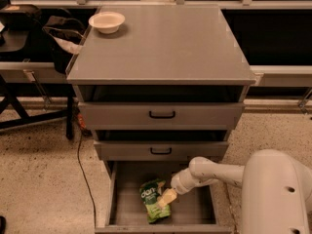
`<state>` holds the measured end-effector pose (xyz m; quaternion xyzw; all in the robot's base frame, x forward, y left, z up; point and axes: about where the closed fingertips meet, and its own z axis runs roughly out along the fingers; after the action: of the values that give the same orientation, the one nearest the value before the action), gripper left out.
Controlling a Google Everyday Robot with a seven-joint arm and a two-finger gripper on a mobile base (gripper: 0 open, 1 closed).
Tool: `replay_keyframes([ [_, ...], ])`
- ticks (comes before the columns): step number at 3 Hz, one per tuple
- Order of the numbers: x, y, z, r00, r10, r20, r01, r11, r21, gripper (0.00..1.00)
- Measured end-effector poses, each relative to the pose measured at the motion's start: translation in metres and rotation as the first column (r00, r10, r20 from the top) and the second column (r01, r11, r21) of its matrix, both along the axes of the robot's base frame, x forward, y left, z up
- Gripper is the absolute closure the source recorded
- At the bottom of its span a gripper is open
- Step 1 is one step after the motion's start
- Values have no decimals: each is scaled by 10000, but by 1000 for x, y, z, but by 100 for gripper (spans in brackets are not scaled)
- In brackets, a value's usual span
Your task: Pick green rice chip bag from bottom drawer and place on counter
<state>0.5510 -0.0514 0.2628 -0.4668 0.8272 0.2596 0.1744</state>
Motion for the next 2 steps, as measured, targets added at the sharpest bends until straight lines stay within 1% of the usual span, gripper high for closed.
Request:
replay_keyframes([
  [1,5,-4,-15,9989,-462,-19,461,9988,-192,0],
  [2,8,-7,-29,9950,-1002,-29,1000,9938,-484,0],
])
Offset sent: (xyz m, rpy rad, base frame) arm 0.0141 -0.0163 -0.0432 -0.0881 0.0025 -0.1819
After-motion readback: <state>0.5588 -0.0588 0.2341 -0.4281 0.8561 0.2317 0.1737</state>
